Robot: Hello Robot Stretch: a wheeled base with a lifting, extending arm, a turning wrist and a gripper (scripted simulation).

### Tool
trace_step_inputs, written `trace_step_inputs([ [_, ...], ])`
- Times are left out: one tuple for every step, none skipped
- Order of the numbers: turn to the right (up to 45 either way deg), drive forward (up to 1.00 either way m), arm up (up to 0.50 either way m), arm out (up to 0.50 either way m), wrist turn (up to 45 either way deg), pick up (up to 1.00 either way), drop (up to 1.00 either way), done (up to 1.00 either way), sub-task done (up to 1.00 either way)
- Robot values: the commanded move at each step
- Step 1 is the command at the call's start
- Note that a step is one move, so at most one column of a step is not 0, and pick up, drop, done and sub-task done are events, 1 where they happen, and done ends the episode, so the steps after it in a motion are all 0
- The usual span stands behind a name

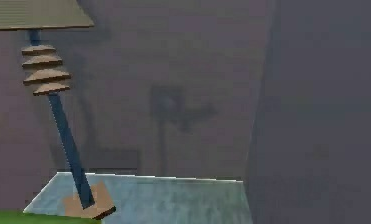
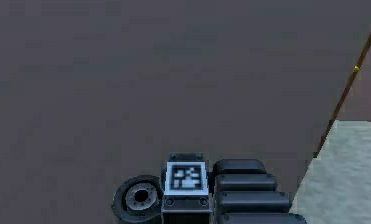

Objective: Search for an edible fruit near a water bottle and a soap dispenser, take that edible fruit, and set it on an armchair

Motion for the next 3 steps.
trace_step_inputs([
  [-45.0,0.00,0.00,0.00,0.0,0.00,0.00,0.00,0.00],
  [-39.0,0.00,0.00,0.00,0.0,0.00,0.00,0.00,0.00],
  [45.0,0.00,0.00,0.00,0.0,0.00,0.00,0.00,0.00],
])
